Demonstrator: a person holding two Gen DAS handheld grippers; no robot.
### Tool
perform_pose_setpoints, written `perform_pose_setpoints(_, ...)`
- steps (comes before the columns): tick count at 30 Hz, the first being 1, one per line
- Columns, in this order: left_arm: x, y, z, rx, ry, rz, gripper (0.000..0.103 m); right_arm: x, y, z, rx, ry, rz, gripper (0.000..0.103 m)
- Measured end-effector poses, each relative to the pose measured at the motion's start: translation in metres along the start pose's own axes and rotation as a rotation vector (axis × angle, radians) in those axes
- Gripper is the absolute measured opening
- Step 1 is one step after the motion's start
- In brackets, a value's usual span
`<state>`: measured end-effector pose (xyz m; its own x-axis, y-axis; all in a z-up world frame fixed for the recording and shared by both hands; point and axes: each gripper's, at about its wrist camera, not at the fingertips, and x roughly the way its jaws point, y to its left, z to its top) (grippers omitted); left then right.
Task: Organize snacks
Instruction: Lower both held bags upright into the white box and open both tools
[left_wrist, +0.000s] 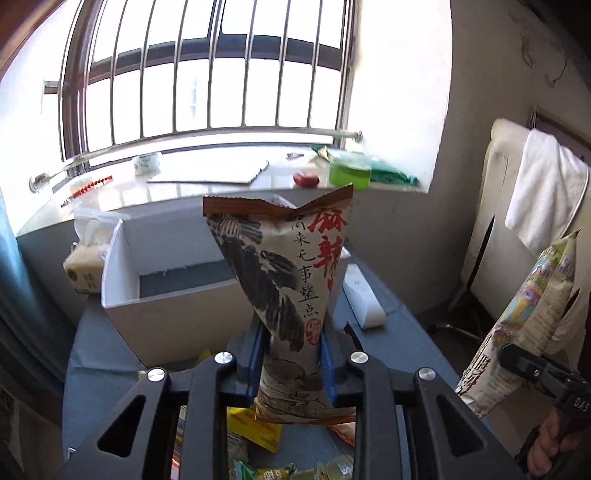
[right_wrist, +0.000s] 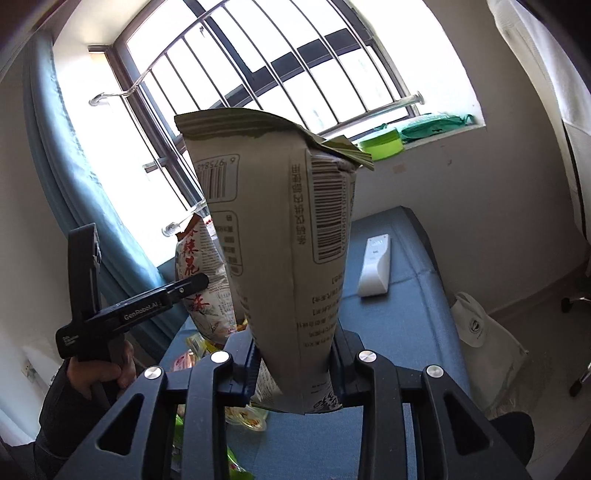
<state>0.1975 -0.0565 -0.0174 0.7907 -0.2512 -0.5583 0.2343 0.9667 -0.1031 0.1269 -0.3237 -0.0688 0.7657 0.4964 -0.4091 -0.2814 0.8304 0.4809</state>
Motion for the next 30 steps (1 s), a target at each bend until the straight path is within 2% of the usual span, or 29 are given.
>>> perform_pose_setpoints(3, -0.011, 0.031, 0.031, -0.045, -0.069, 0.035, 0.029, 0.018, 0.020, 0.028, -0.065, -0.008, 0.016, 0.034)
perform_pose_setpoints(7, 0.008, 0.076, 0.070, -0.105, -0.061, 0.089, 0.029, 0.058, 0.051, 0.083, -0.153, 0.012, -0.029, 0.034)
perform_pose_setpoints(10, 0.038, 0.101, 0.092, -0.122, -0.038, 0.116, 0.029, 0.098, 0.064, 0.128, -0.185, -0.004, -0.002, 0.034)
perform_pose_setpoints(12, 0.062, 0.115, 0.101, -0.124, -0.002, 0.168, 0.029, 0.135, 0.065, 0.154, -0.176, 0.043, -0.004, 0.034)
perform_pose_setpoints(15, 0.097, 0.134, 0.101, -0.164, 0.083, 0.182, 0.029, 0.188, 0.072, 0.173, -0.205, 0.114, -0.066, 0.034)
perform_pose_setpoints(19, 0.136, 0.144, 0.088, -0.148, 0.204, 0.206, 0.030, 0.248, 0.072, 0.172, -0.244, 0.256, -0.137, 0.034)
perform_pose_setpoints(23, 0.162, 0.153, 0.072, -0.160, 0.345, 0.221, 0.032, 0.294, 0.062, 0.155, -0.269, 0.423, -0.248, 0.034)
perform_pose_setpoints(24, 0.168, 0.156, 0.068, -0.168, 0.379, 0.228, 0.047, 0.305, 0.060, 0.150, -0.295, 0.465, -0.277, 0.035)
perform_pose_setpoints(25, 0.171, 0.158, 0.064, -0.171, 0.409, 0.230, 0.072, 0.314, 0.058, 0.145, -0.316, 0.506, -0.315, 0.045)
perform_pose_setpoints(26, 0.169, 0.158, 0.062, -0.169, 0.395, 0.208, 0.078, 0.321, 0.056, 0.144, -0.340, 0.536, -0.356, 0.063)
perform_pose_setpoints(27, 0.163, 0.158, 0.062, -0.157, 0.367, 0.201, 0.088, 0.319, 0.056, 0.142, -0.354, 0.528, -0.381, 0.075)
perform_pose_setpoints(28, 0.158, 0.159, 0.062, -0.144, 0.344, 0.225, 0.100, 0.312, 0.057, 0.144, -0.358, 0.485, -0.389, 0.099)
perform_pose_setpoints(29, 0.151, 0.158, 0.062, -0.136, 0.319, 0.214, 0.101, 0.303, 0.058, 0.147, -0.353, 0.431, -0.382, 0.103)
perform_pose_setpoints(30, 0.145, 0.158, 0.064, -0.131, 0.302, 0.210, 0.103, 0.295, 0.058, 0.151, -0.339, 0.395, -0.362, 0.103)
